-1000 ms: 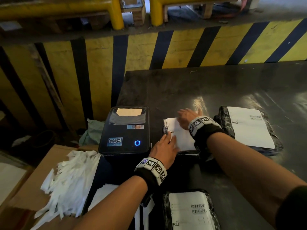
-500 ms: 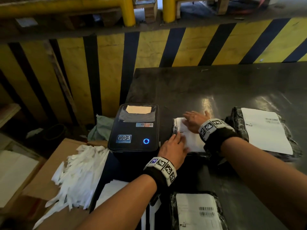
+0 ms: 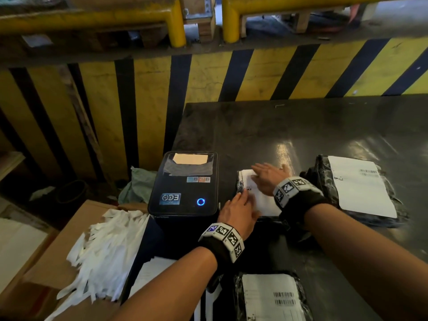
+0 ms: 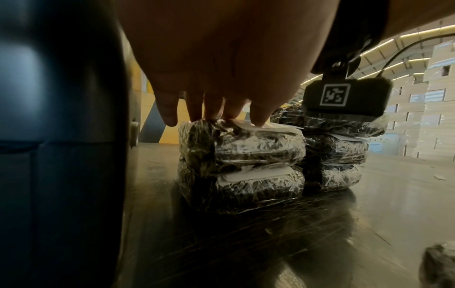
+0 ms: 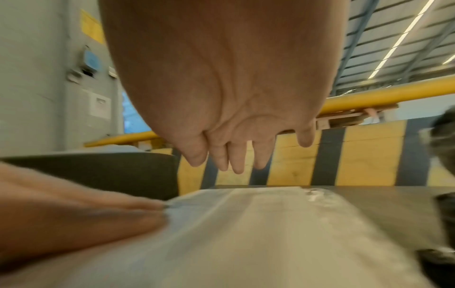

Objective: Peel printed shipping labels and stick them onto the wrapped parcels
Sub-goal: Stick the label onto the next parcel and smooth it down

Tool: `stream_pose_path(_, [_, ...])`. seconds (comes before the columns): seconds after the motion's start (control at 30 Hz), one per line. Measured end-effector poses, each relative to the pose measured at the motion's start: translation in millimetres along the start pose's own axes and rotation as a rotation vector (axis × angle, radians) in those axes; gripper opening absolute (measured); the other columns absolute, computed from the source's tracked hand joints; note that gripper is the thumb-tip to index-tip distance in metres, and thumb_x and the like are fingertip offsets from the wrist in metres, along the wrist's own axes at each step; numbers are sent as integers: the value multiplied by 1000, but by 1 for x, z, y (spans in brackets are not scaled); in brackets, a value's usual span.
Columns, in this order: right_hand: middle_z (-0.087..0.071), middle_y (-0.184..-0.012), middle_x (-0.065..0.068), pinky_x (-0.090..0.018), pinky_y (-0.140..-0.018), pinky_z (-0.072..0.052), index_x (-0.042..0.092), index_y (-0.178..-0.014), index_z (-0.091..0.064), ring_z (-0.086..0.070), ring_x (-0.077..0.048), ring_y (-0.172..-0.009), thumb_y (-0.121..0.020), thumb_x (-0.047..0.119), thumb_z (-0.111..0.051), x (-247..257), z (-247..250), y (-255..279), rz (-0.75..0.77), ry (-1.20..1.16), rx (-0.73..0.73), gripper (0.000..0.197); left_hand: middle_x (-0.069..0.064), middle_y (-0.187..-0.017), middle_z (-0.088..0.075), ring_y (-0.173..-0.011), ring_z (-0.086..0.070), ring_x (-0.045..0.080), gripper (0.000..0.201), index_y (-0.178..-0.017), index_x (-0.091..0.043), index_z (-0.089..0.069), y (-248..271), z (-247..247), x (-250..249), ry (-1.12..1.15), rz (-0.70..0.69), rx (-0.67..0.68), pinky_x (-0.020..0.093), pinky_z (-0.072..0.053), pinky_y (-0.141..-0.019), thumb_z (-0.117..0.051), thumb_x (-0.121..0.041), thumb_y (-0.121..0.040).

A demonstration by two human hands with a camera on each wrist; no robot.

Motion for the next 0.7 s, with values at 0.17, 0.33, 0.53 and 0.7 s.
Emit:
stream_pose_path(0.17, [-14,-158,9,-64,-112,-1,24,-147,-22,-16,-16,-145,-100,37,-24,-5,-22,16,35,21,13,49,4,-159,-10,-145,-15,21,58,-149,-13,-16,1,-1,0,-4,9,19,41,-20,-117,-32,-38,-100])
stream_pose_path(0.33, [-13,-158,9,-63,-113,0,25,-147,-22,-13,-17,-146,-100,37,-20,-49,-18,23,-117,-45,-11,48,3,-160,-5,-147,-9,21,58,-150,-15,-15,1,-4,0,-24,27,72,41,-15,-118,-30,-40,-100])
stream_pose_path(0.53, [-19,-157,5,-60,-114,-2,23,-144,-30,-17,-16,-145,-100,37,-23,-2,-7,24,2,-43,-25,47,3,-160,-3,-148,-6,20,61,-151,-13,-10,11,-10,-2,-1,-25,58,40,-10,-120,-33,-35,-100])
stream_pose_path(0.7, [-19,-157,8,-61,-114,-2,25,-145,-28,-18,-14,-144,-100,40,-22,-3,-27,37,45,-86,-43,48,1,-161,-1,-148,-2,15,63,-151,-14,-6,20,-14,1,-11,-45,41,36,-7,-120,-36,-35,-99])
Point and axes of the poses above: each hand's wrist, its own y-axis away from the middle knuckle, its own z-axis out of the back of the hand, x = y × z, the point moved 9 cm from there along -y, towards the middle knuckle
